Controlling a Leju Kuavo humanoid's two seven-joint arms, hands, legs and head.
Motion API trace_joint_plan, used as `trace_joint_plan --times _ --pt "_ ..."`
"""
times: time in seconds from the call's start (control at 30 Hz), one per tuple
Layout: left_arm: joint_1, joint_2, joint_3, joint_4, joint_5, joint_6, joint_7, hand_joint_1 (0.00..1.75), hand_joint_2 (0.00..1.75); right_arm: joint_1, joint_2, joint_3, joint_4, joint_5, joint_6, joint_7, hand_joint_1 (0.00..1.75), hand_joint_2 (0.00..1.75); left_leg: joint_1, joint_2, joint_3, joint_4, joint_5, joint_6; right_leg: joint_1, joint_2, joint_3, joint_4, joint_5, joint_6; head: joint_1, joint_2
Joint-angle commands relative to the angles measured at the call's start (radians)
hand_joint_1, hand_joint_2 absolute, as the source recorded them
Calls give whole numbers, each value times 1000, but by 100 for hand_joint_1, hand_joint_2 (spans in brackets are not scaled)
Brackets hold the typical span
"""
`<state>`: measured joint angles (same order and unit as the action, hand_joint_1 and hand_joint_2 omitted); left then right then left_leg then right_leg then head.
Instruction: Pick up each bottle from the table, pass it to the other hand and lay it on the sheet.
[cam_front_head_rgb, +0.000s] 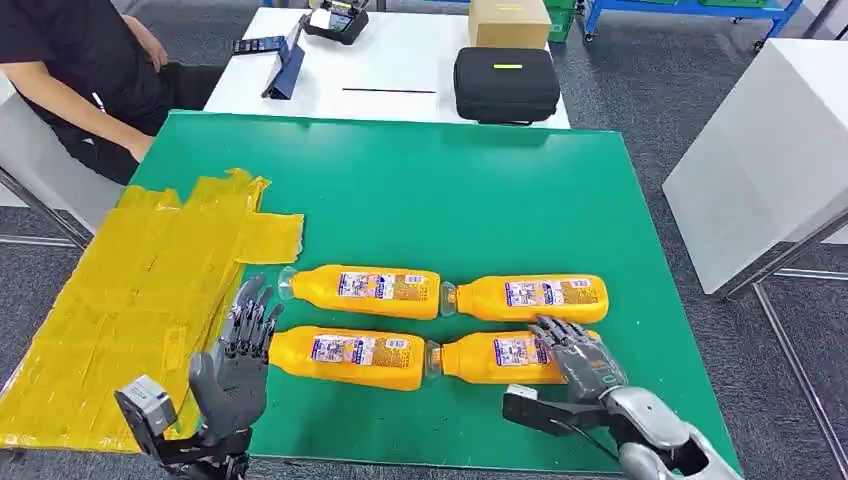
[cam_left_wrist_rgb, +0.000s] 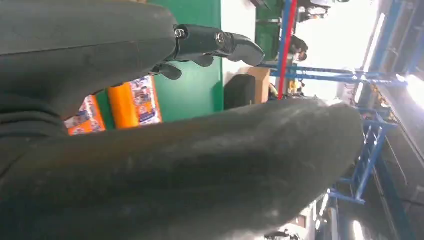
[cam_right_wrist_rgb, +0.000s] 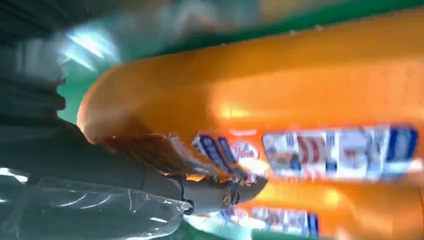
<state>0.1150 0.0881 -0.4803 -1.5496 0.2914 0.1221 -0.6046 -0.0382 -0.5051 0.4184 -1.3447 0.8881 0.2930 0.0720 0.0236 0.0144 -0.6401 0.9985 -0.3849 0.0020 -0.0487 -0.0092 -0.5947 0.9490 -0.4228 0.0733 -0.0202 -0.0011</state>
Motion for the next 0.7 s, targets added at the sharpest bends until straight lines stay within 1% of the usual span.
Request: trace_joint_plan --times 0.03,0.13,0.17,0.2,0.23,0.27,0.3,0.33,0.37,0.43,0.5,0.57,0.6,0.63,0.67,0.7 --pt "-58 -18 -10 85 -15 -14 25 0 0 62 -5 96 91 -14 144 59 173 175 1 -5 9 -1 -4 -1 2 -4 11 -2 -3 -3 0 0" --pt "-52 -26 -3 68 -27 -9 40 0 0 76 -17 99 69 -17 163 93 175 175 2 -8 15 -2 -4 0 2 -6 18 -4 -5 -4 0 0" --pt "-51 -27 -3 63 -29 -9 43 0 0 78 -18 99 67 -16 166 99 175 175 1 -6 15 -2 -5 0 1 -5 18 -3 -6 -3 0 0" --pt "-49 -29 0 61 -31 -8 45 0 0 79 -18 99 63 -15 168 103 175 175 3 -3 17 0 -6 0 3 -2 20 -3 -4 -1 0 0" --pt "-49 -29 0 61 -31 -8 45 0 0 79 -18 99 63 -15 168 103 175 175 1 -6 19 -2 -6 1 1 -5 22 -4 -5 -3 0 0" --pt "-49 -29 0 61 -31 -8 45 0 0 79 -18 99 63 -15 168 103 175 175 1 -5 21 -1 -7 2 2 -4 24 -4 -6 -1 0 0" --pt "-49 -29 0 61 -31 -8 45 0 0 79 -18 99 63 -15 168 103 175 175 1 -7 22 -2 -8 2 2 -5 26 -4 -7 -3 0 0" --pt "-49 -29 0 61 -31 -8 45 0 0 79 -18 99 63 -15 168 103 175 175 1 -6 23 -2 -8 1 2 -5 27 -5 -8 -3 1 0" --pt "-49 -29 0 61 -31 -8 45 0 0 79 -18 99 63 -15 168 103 175 175 1 -7 24 -2 -9 2 2 -5 28 -5 -8 -5 0 0" --pt "-47 -35 7 60 -40 -7 51 0 0 84 -23 102 55 -11 179 126 175 175 1 -5 23 -1 -9 1 1 -3 27 -4 -8 -2 0 0" --pt "-47 -40 15 60 -45 -9 54 0 0 96 -25 103 48 2 181 154 175 175 1 -6 23 -1 -9 1 2 -4 27 -5 -8 -2 0 0" --pt "-44 -43 18 57 -47 -9 55 0 0 106 -17 97 45 17 167 188 175 175 1 -8 24 -2 -9 1 2 -6 28 -5 -9 -5 0 0" --pt "-40 -44 21 53 -48 -9 55 0 0 114 -6 88 40 35 135 218 175 175 2 -8 24 -2 -9 1 2 -6 28 -5 -9 -3 0 0" --pt "-39 -44 22 51 -49 -9 55 0 0 117 -3 85 37 38 131 223 175 175 2 -9 24 -2 -9 2 2 -7 29 -5 -9 -5 0 0" --pt "-35 -46 25 46 -52 -9 55 0 0 125 2 78 21 42 124 238 175 175 2 -7 25 -2 -9 1 2 -6 29 -5 -9 -2 0 0" --pt "-32 -48 30 42 -54 -8 55 0 0 141 9 51 -10 34 97 255 175 175 2 -7 25 -1 -9 1 2 -6 30 -5 -9 -2 0 0"
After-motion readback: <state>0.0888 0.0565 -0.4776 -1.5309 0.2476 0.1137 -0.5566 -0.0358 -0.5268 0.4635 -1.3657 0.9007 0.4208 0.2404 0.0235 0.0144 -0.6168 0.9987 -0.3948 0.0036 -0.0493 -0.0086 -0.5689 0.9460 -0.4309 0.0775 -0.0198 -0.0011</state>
